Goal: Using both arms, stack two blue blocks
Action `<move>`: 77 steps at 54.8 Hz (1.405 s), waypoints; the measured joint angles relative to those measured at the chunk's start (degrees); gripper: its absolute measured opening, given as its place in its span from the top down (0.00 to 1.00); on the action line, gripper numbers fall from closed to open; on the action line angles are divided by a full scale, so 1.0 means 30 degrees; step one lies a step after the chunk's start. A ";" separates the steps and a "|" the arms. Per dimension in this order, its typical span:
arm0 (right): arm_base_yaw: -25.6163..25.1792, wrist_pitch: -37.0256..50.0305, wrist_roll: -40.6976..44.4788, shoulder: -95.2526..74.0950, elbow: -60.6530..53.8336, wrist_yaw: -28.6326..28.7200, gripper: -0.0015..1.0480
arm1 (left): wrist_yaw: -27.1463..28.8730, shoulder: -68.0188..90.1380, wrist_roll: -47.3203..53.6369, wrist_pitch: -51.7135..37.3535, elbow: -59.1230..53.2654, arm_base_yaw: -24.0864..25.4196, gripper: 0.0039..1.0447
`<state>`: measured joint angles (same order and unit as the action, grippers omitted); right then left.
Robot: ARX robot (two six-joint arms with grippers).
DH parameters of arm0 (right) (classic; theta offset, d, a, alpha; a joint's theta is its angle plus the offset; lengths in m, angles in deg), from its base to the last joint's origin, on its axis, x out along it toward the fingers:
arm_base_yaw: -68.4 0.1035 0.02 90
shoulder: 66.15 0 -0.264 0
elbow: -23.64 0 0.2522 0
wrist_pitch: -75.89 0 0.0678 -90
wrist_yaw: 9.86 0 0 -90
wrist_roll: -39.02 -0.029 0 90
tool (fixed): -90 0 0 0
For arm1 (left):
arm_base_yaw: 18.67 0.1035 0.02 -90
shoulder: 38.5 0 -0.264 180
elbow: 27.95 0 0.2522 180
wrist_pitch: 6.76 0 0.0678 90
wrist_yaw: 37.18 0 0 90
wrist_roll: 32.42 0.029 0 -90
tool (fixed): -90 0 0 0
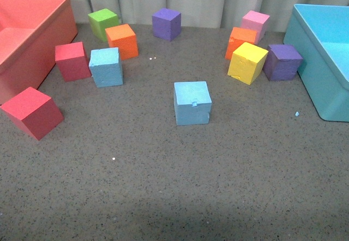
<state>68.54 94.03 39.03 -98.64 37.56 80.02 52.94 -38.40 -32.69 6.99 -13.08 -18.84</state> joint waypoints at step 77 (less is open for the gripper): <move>0.0000 -1.0608 0.0000 1.0732 0.0007 0.0058 0.99 | 0.0000 -0.0007 0.0000 0.0000 0.0000 0.0000 0.06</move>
<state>68.54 62.21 39.03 -66.45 37.59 80.20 52.94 -38.42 -32.69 6.99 -13.08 -18.84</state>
